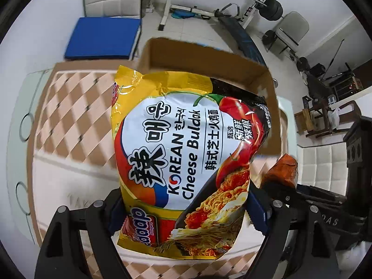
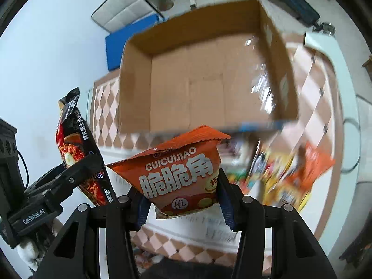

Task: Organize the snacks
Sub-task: 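Carry both bags into the cardboard box and open both tools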

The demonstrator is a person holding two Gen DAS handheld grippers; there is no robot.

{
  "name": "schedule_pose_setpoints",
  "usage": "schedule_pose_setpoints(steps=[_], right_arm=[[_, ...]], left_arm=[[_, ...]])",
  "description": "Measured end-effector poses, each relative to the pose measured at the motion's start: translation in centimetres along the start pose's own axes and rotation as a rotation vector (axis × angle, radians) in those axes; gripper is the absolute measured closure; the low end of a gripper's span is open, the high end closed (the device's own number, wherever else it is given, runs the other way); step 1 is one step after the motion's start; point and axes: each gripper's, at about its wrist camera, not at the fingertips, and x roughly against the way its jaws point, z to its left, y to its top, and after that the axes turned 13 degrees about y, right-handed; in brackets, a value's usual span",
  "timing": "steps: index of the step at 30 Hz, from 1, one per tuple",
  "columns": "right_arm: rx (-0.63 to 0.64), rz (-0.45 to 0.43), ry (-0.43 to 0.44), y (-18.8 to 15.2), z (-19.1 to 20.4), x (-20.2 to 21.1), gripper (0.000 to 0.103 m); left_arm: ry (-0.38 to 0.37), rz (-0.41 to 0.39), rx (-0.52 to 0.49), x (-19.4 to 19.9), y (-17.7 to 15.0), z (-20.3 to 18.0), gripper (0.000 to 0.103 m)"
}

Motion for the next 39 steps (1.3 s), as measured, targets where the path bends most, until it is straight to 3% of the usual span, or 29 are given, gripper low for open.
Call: schedule_pose_setpoints(steps=[5,7,13,18,22,24,25,26,28,34,39], right_arm=[[-0.019,0.022,-0.042,7.5,-1.8,-3.5,0.05],[-0.019,0.037,-0.071,9.8,-2.6,-5.5,0.049],[-0.024,0.099,-0.134,15.7,-5.5,-11.7,0.05],[-0.019,0.12,-0.168,18.5,-6.3,-14.4,0.049],[-0.02,0.161,-0.164,19.5,-6.2,-16.5,0.048],[-0.005,0.179,-0.187,19.7,-6.3,-17.9,0.032],[0.016,0.185,-0.216,19.8,-6.0,-18.3,0.012],[0.029,0.189,-0.226,19.8,-5.9,-18.7,0.01],[0.034,0.201,-0.228,19.6,-5.2,-19.2,0.01],[0.065,0.199,-0.273,18.6,-3.4,-19.8,0.009],[0.107,0.151,-0.306,16.5,-1.3,-19.3,0.006]], left_arm=[[-0.016,0.112,0.008,-4.6,7.9,-2.6,0.018],[-0.011,0.147,0.006,-4.8,10.3,-3.9,0.018],[0.012,0.256,0.023,-11.7,14.5,-5.3,0.018],[0.034,0.318,0.016,-14.6,15.1,-6.2,0.018],[0.062,0.307,0.001,-15.0,15.3,-6.5,0.018],[0.076,0.3,0.003,-15.0,15.3,-6.5,0.017],[0.075,0.305,0.003,-15.2,15.2,-6.3,0.017],[0.076,0.311,0.005,-15.2,14.9,-6.2,0.014],[0.084,0.3,0.012,-15.0,14.8,-6.4,0.01],[0.078,0.267,0.028,-13.7,13.9,-5.5,0.009],[0.094,0.136,0.033,-9.9,11.9,-5.4,0.009]])
